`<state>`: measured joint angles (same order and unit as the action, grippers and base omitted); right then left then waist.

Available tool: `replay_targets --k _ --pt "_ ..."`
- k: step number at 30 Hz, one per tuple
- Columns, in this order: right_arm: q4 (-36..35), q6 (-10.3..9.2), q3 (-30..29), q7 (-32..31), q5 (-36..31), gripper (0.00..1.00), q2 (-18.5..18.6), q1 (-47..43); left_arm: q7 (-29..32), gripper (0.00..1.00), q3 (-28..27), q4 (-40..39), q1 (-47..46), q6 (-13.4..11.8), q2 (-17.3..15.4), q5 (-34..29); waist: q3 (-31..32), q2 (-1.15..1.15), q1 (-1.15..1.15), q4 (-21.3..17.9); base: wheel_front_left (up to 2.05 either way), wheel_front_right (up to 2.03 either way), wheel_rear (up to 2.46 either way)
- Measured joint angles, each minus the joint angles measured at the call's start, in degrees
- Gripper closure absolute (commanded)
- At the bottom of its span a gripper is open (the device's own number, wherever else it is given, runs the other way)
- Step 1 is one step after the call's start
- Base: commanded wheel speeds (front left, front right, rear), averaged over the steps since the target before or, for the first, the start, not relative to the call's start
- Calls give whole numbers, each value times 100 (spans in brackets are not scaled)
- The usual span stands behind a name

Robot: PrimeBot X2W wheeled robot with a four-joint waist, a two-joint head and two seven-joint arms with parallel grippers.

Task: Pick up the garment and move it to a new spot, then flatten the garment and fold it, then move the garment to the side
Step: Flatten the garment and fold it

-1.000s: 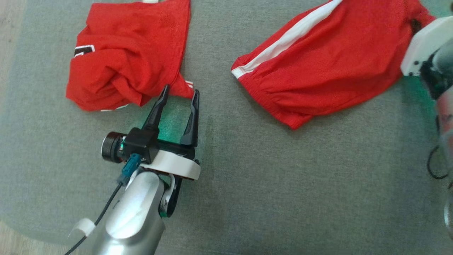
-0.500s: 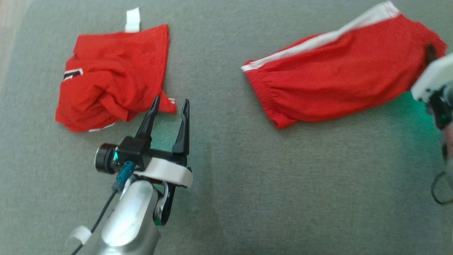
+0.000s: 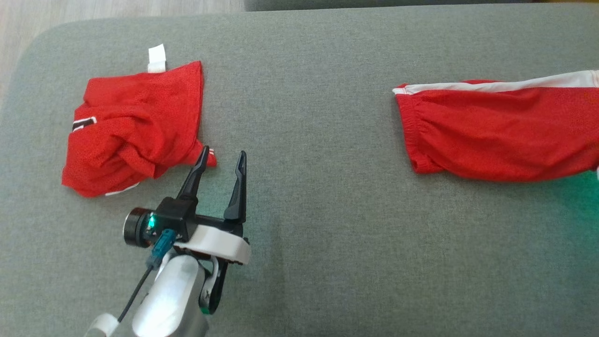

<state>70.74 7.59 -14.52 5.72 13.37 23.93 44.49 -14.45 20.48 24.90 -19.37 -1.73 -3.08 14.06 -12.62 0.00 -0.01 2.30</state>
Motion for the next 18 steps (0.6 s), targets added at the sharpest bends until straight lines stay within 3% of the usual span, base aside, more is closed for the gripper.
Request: replay_targets --k 9,18 --pt "-202 0 46 269 -49 100 -550 14 0 0 -15 100 4 31 -2 -2 166 0 0 60 0 0 0" --pt "-1381 0 1237 225 802 100 -1343 -126 0 0 -23 197 249 32 -4 -49 543 0 0 105 0 0 0"
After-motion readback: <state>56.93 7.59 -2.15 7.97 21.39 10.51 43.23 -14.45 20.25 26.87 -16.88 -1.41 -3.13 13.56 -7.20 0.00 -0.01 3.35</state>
